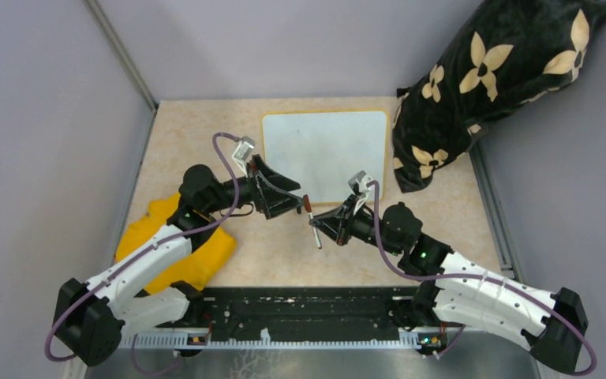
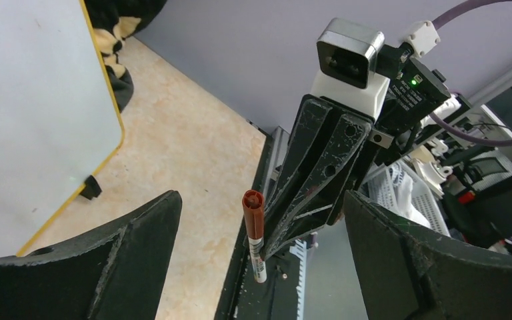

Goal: Write a sentence on the whiteboard
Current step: Open the whiteboard marker at the center of the board.

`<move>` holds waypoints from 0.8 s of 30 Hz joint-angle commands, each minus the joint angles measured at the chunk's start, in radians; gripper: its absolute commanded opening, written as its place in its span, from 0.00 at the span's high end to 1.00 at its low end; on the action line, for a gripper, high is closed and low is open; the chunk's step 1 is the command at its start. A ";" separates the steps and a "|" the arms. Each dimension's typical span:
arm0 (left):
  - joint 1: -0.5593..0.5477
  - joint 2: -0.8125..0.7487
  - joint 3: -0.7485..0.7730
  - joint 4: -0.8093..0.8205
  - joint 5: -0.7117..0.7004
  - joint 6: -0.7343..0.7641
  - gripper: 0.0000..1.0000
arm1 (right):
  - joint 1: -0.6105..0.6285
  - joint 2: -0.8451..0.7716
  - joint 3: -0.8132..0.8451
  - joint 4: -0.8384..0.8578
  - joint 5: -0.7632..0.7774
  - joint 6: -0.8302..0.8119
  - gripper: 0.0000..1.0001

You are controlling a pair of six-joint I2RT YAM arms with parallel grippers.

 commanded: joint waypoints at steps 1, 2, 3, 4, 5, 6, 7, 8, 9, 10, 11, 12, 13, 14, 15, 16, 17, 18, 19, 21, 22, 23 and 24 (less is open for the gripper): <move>-0.013 0.022 0.014 0.082 0.088 -0.060 0.04 | 0.008 -0.010 0.041 0.075 -0.029 -0.024 1.00; -0.015 0.027 0.014 0.085 0.092 -0.064 0.05 | 0.008 -0.008 0.045 0.078 -0.030 -0.024 1.00; -0.020 0.032 0.015 0.088 0.095 -0.068 0.05 | 0.007 -0.006 0.048 0.079 -0.031 -0.024 1.00; -0.024 0.038 0.014 0.091 0.096 -0.072 0.06 | 0.008 -0.005 0.051 0.080 -0.032 -0.024 1.00; -0.029 0.042 0.013 0.094 0.100 -0.076 0.07 | 0.008 -0.002 0.055 0.081 -0.033 -0.024 1.00; -0.035 0.047 0.013 0.098 0.104 -0.078 0.09 | 0.008 0.002 0.058 0.082 -0.033 -0.024 1.00; -0.042 0.052 0.013 0.101 0.104 -0.079 0.10 | 0.008 0.005 0.060 0.082 -0.033 -0.024 1.00; -0.046 0.054 0.012 0.101 0.104 -0.079 0.12 | 0.008 0.007 0.062 0.084 -0.033 -0.024 1.00; -0.049 0.057 0.013 0.100 0.104 -0.079 0.14 | 0.008 0.010 0.062 0.088 -0.034 -0.022 1.00; -0.051 0.061 0.012 0.099 0.105 -0.079 0.15 | 0.008 0.012 0.063 0.091 -0.034 -0.021 1.00; -0.054 0.063 0.009 0.100 0.106 -0.079 0.17 | 0.008 0.014 0.064 0.092 -0.033 -0.020 1.00; -0.056 0.065 0.007 0.100 0.105 -0.079 0.18 | 0.008 0.016 0.066 0.095 -0.033 -0.018 1.00; -0.058 0.067 0.005 0.100 0.106 -0.079 0.20 | 0.008 0.019 0.067 0.096 -0.033 -0.017 1.00; -0.059 0.069 0.003 0.101 0.106 -0.081 0.22 | 0.008 0.022 0.068 0.097 -0.033 -0.017 1.00; -0.059 0.070 0.001 0.101 0.106 -0.080 0.25 | 0.008 0.025 0.069 0.097 -0.035 -0.017 1.00; -0.061 0.071 0.001 0.102 0.106 -0.081 0.28 | 0.007 0.028 0.071 0.098 -0.036 -0.017 1.00; -0.061 0.072 0.000 0.102 0.104 -0.081 0.30 | 0.008 0.031 0.072 0.098 -0.038 -0.017 1.00; -0.061 0.071 -0.002 0.102 0.101 -0.081 0.33 | 0.008 0.033 0.073 0.099 -0.039 -0.017 1.00; -0.061 0.072 -0.002 0.103 0.098 -0.080 0.36 | 0.008 0.036 0.074 0.100 -0.040 -0.017 1.00; -0.062 0.070 -0.007 0.106 0.095 -0.081 0.42 | 0.008 0.040 0.072 0.101 -0.042 -0.017 1.00; -0.062 0.070 -0.007 0.106 0.093 -0.080 0.45 | 0.008 0.042 0.072 0.101 -0.041 -0.016 1.00; -0.062 0.070 -0.009 0.107 0.090 -0.080 0.48 | 0.008 0.044 0.072 0.101 -0.041 -0.015 1.00; -0.063 0.072 -0.011 0.107 0.089 -0.080 0.51 | 0.008 0.044 0.074 0.102 -0.041 -0.014 1.00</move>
